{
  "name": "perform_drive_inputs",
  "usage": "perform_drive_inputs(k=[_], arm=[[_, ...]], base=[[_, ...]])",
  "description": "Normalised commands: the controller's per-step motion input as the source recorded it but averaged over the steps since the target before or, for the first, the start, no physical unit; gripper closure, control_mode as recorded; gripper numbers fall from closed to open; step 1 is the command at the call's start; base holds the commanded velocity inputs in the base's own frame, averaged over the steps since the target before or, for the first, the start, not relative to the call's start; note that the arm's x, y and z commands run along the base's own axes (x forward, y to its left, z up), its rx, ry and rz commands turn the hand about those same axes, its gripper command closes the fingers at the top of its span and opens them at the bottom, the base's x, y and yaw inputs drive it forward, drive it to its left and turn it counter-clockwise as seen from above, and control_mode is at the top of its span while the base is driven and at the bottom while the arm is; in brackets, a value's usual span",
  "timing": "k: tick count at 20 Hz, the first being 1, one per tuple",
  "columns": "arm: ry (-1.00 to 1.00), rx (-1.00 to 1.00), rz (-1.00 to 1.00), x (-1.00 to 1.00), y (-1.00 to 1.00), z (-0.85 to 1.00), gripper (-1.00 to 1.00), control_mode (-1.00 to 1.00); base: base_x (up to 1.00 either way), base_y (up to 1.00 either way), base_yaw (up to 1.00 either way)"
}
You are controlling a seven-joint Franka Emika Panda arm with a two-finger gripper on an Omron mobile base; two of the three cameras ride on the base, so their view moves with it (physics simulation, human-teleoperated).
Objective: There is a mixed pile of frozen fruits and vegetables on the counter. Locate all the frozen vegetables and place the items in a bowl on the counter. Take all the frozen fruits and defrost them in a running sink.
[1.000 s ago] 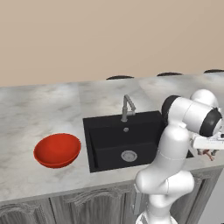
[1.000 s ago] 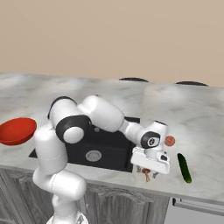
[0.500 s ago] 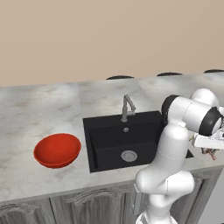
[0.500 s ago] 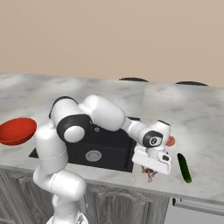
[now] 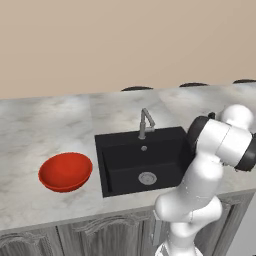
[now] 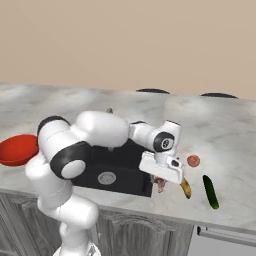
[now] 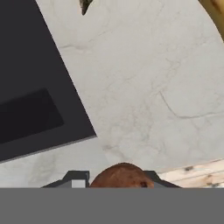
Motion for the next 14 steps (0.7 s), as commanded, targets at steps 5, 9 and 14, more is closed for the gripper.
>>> perform_drive_inputs(k=[5, 9, 14], arm=[[-0.14, -0.01, 0.01, 0.12, 0.71, 0.33, 1.00, -1.00], [-0.10, -0.03, 0.09, 0.05, 0.79, 0.29, 1.00, -1.00], [-0.07, -0.03, 0.13, 0.06, 0.90, 0.14, 1.00, -1.00]], base=[[0.00, 0.00, 0.00], [0.00, 0.00, 0.00], [0.00, 0.00, 0.00]])
